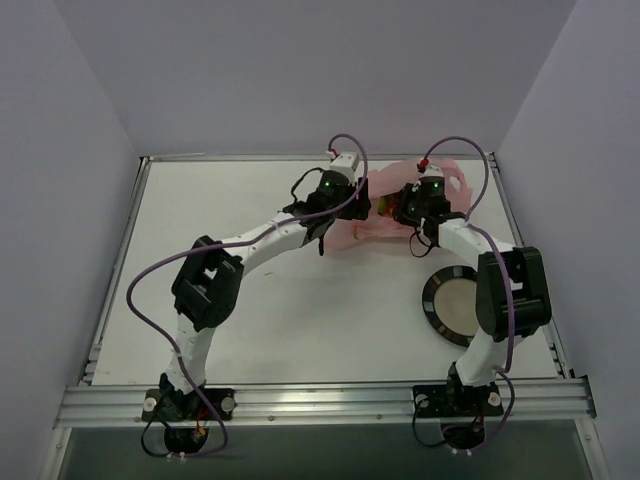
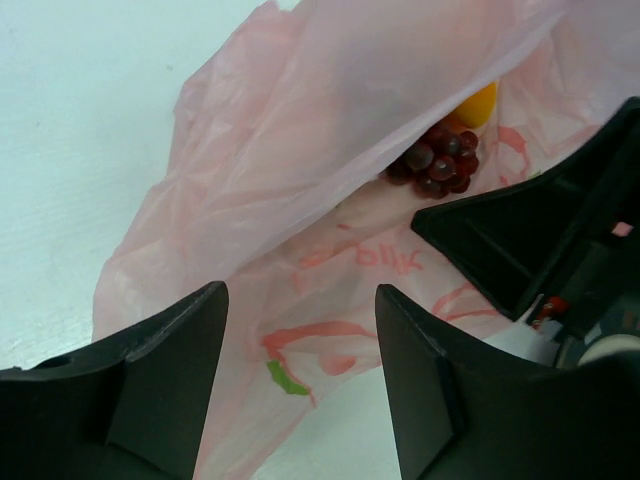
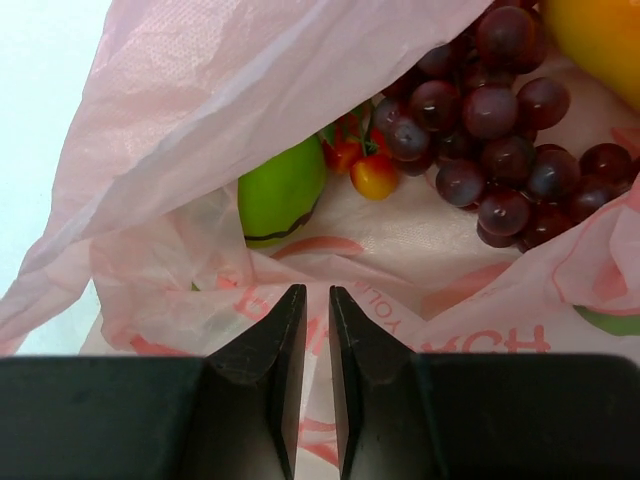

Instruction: Take the fake fruits out of the plastic bag

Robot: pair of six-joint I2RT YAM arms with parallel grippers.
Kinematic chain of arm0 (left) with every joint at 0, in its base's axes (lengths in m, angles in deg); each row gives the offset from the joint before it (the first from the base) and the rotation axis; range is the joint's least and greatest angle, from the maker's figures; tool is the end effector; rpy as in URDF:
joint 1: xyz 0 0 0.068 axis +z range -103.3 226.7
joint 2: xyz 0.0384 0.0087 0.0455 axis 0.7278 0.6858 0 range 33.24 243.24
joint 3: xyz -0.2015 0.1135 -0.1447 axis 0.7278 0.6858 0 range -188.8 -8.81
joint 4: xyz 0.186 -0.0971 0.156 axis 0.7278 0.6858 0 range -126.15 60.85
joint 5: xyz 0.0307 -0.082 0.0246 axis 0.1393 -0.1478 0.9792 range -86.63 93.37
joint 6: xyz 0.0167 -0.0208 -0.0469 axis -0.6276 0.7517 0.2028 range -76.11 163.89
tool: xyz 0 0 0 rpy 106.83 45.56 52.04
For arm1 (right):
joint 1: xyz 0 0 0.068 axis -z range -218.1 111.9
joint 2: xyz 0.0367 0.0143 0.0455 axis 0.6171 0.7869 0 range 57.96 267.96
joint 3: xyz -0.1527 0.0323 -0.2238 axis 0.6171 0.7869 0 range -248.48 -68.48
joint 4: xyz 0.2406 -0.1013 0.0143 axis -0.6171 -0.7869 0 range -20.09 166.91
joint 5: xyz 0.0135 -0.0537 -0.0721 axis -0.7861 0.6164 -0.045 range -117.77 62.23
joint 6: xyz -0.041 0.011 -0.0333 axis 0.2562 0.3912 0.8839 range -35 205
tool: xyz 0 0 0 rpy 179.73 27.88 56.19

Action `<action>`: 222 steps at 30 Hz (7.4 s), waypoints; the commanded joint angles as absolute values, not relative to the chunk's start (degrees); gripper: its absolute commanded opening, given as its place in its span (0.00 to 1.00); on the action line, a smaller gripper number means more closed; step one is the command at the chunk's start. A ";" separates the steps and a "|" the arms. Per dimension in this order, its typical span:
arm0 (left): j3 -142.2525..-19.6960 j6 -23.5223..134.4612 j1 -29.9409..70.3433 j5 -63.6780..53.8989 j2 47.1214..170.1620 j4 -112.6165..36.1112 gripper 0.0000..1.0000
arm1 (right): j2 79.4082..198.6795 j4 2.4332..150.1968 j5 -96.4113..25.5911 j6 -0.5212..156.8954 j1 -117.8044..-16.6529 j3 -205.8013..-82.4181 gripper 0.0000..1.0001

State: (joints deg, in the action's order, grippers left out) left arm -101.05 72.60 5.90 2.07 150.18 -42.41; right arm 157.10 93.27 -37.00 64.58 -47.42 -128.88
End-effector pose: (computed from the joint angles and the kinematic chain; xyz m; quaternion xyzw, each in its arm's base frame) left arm 0.3714 -0.3217 0.2663 0.0920 0.8060 -0.3409 0.4751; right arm 0.3856 0.0689 0.2261 0.0356 0.8286 0.2069 0.5190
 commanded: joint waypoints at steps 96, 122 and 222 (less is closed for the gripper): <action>-112.25 73.77 11.02 12.25 158.83 -41.77 0.02 | 161.08 101.51 -47.62 63.39 -51.29 -137.48 0.39; -107.24 80.63 11.11 9.70 155.58 -48.98 0.02 | 147.70 92.47 -34.71 64.08 -51.11 -121.04 0.54; -87.46 55.41 5.13 8.31 128.85 -45.29 0.75 | 102.69 56.16 10.03 34.73 -52.88 -101.00 0.23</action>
State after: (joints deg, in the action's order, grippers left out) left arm -84.99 59.55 5.10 8.45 129.96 -47.09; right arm 101.88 55.72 7.26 39.99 -54.42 -102.15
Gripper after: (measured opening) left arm 0.722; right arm 0.599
